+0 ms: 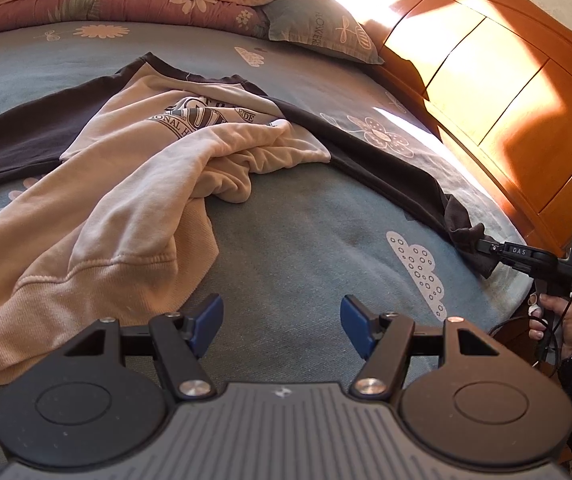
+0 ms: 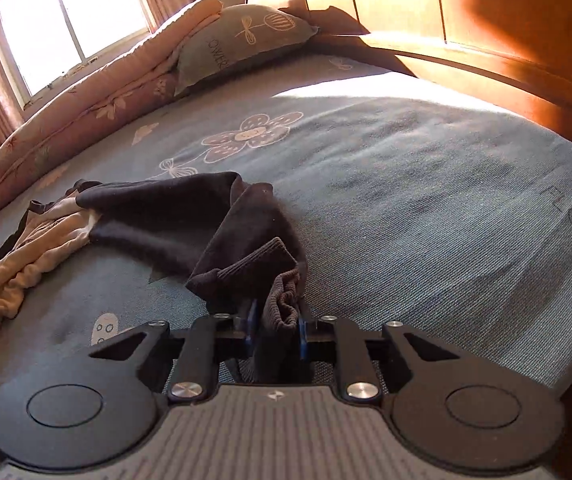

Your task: Fold clothes

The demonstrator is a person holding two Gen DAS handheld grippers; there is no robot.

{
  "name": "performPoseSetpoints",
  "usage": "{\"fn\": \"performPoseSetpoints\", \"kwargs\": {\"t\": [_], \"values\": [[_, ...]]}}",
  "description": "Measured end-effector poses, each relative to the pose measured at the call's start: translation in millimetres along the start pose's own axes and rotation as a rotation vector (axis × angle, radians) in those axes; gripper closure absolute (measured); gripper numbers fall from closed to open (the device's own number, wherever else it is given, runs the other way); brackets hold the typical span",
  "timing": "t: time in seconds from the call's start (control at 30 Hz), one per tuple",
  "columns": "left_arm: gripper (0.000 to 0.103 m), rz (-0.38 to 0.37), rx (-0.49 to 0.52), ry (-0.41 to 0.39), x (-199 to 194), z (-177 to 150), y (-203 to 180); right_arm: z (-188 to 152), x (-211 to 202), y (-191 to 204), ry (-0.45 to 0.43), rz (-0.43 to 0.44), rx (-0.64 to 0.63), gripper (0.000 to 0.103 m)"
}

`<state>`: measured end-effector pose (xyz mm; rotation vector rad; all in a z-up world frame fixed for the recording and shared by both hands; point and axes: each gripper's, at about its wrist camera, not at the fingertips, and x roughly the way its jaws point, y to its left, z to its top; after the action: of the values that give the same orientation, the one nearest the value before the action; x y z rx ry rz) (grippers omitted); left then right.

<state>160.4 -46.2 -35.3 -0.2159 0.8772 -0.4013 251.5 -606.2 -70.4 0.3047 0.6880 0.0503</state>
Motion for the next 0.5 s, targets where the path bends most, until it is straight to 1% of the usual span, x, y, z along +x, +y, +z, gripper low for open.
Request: {"fn": "performPoseSetpoints", "kwargs": {"t": [0.1,0.17,0.27,0.37,0.43,0.47,0.5], "values": [[0.038,0.005,-0.004,-0.006,-1.0,1.2,2.0,15.6,-7.5,-8.8,-0.058,-0.06,0.006,0.083],[0.037,0.003,-0.01,-0.007,-0.8,1.3,4.0,27.5,-11.8,-18.9,-0.093,-0.115,0.008,0.085],[0.037,0.006,-0.012,-0.003,1.5,1.6,5.5,43.8,-14.4,-38.5,-0.13,-0.171,0.031,0.088],[0.037,-0.005,-0.011,-0.004,2.7,4.3,5.4,59.8,-10.1,-60.1,-0.157,-0.243,0.085,0.088],[0.037,-0.009,-0.004,-0.013,1.7,8.0,4.0,68.4,-5.0,-73.8,-0.158,-0.257,0.137,0.088],[0.037,-0.014,-0.004,-0.019,0.9,10.1,3.8,71.2,-1.9,-77.3,-0.151,-0.279,0.149,0.087],[0.037,-0.02,-0.004,-0.025,0.0,12.3,3.9,73.7,1.4,-79.7,-0.142,-0.313,0.156,0.082]]}}
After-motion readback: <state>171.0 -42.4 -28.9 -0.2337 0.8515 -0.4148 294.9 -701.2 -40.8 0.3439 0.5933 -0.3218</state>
